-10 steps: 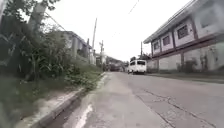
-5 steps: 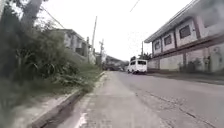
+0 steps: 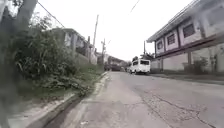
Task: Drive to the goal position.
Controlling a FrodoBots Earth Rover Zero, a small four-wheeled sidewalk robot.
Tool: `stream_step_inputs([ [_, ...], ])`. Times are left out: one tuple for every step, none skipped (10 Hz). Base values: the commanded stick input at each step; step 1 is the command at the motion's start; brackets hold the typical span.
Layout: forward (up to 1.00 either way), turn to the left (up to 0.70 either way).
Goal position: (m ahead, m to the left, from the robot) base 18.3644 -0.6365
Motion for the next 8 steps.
stream_step_inputs([
  [0.7,0.0],
  [0.7,0.0],
  [0.7,0.0],
  [0.7,0.0],
  [0.7,0.0],
  [0.7,0.0],
  [0.7,0.0],
  [0.7,0.0],
])
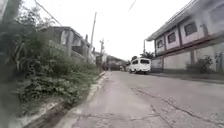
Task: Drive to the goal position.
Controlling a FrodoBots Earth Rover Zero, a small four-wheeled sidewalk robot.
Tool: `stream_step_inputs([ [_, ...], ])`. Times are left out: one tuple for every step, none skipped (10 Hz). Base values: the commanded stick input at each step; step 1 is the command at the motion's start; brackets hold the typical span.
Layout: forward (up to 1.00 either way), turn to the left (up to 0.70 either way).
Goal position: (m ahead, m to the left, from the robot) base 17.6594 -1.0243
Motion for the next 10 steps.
stream_step_inputs([
  [0.7,0.0],
  [0.7,0.0],
  [0.7,0.0],
  [0.7,0.0],
  [0.7,0.0],
  [0.7,0.0],
  [0.7,0.0],
  [0.7,0.0],
  [0.7,-0.07],
  [0.7,-0.33],
])
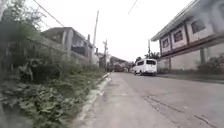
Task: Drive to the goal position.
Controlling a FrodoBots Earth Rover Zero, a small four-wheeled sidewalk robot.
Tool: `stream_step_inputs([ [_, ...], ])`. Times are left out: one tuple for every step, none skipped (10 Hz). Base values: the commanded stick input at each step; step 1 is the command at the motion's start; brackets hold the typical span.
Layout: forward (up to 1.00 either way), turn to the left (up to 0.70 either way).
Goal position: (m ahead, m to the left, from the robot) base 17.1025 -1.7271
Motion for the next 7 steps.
stream_step_inputs([
  [0.7,-0.27],
  [0.7,-0.17],
  [0.7,-0.01],
  [0.7,0.0],
  [0.7,0.0],
  [0.7,-0.05],
  [0.7,-0.16],
])
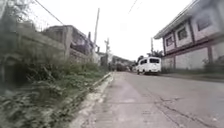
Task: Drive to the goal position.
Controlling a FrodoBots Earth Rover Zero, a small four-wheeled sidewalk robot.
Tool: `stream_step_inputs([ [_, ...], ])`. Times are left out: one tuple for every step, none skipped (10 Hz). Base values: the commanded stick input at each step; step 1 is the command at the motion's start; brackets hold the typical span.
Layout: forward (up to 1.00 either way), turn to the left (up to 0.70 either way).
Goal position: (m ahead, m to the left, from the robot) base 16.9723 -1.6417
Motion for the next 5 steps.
stream_step_inputs([
  [0.7,-0.25],
  [0.7,-0.13],
  [0.7,-0.02],
  [0.7,0.0],
  [0.7,0.0],
])
